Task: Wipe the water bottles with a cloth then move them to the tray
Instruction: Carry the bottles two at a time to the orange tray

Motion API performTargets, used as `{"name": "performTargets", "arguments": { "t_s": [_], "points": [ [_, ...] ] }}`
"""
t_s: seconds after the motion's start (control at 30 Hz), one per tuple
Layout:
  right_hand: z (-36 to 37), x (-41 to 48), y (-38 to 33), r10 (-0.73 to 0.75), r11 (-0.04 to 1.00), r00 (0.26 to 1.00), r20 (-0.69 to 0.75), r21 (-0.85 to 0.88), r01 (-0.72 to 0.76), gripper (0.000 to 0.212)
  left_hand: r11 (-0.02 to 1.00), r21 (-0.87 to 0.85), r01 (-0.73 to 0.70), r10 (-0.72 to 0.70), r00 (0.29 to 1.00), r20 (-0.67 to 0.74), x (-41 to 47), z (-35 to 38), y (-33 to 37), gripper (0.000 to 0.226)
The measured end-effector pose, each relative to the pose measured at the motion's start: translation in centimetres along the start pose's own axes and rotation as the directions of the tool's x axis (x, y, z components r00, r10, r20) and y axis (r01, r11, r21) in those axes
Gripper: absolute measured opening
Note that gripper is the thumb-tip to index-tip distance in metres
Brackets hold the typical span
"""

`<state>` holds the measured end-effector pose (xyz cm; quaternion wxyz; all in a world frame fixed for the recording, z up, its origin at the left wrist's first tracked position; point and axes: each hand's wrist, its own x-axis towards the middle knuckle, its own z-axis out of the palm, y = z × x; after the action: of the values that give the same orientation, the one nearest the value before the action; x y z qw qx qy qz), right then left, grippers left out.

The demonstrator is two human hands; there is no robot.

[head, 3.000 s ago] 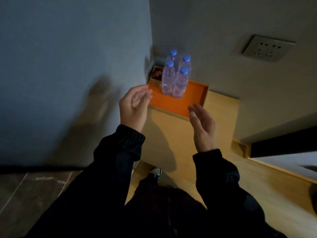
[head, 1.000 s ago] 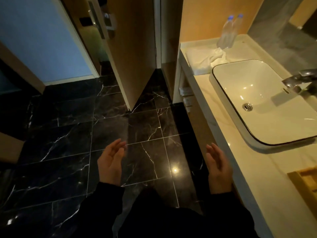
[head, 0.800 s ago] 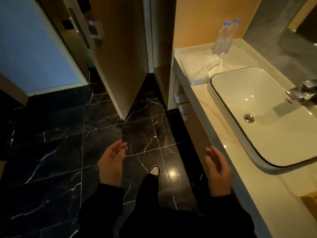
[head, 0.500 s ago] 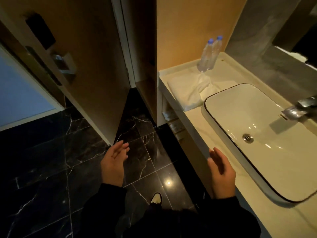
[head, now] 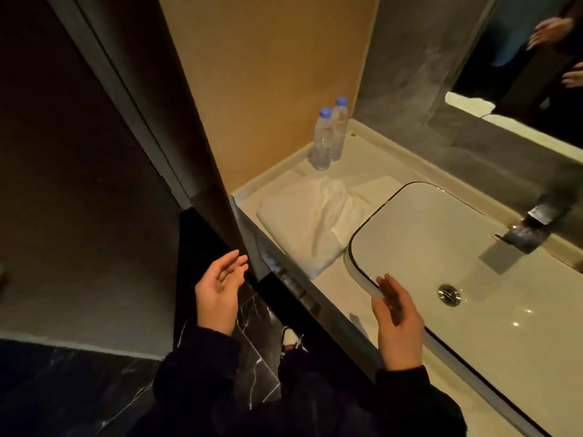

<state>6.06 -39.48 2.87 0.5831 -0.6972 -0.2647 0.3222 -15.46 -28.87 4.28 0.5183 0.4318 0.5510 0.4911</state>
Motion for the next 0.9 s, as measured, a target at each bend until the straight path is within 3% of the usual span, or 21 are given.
{"name": "performTargets", "arguments": {
  "t_s": [0.27, 0.4, 0.53, 0.67, 0.9],
  "points": [
    [7.7, 15.5, -4.5, -0.033, 0.996, 0.998, -0.045, 0.083, 0.037, 0.039, 0.998, 0.044, -0.038, 0.032, 0.99, 0.136, 15.1, 8.2, 4.6, 0.025],
    [10.3, 22.0, -5.4, 0.031, 0.997, 0.999, -0.037, 0.07, -0.028, 0.039, 0.999, 0.047, -0.027, 0.018, 0.983, 0.183, 20.5, 12.1, 5.7, 0.026],
    [12.2, 29.1, -5.7, 0.051, 0.998, 0.998, -0.034, -0.035, -0.052, 0.039, 0.998, 0.045, 0.035, -0.044, 0.975, 0.217, 25.8, 16.5, 5.0, 0.025],
    [13.1, 36.8, -6.3, 0.035, 0.97, 0.998, 0.059, -0.241, -0.02, 0.039, 0.992, 0.118, 0.042, -0.076, 0.953, 0.294, 31.1, 21.5, 3.6, 0.031],
    [14.9, 47.6, -8.5, 0.111, 0.888, 0.986, 0.125, -0.458, -0.042, 0.06, 0.926, 0.376, 0.016, -0.177, 0.9, 0.398, 38.4, 28.6, 0.2, 0.067]
  ]
}}
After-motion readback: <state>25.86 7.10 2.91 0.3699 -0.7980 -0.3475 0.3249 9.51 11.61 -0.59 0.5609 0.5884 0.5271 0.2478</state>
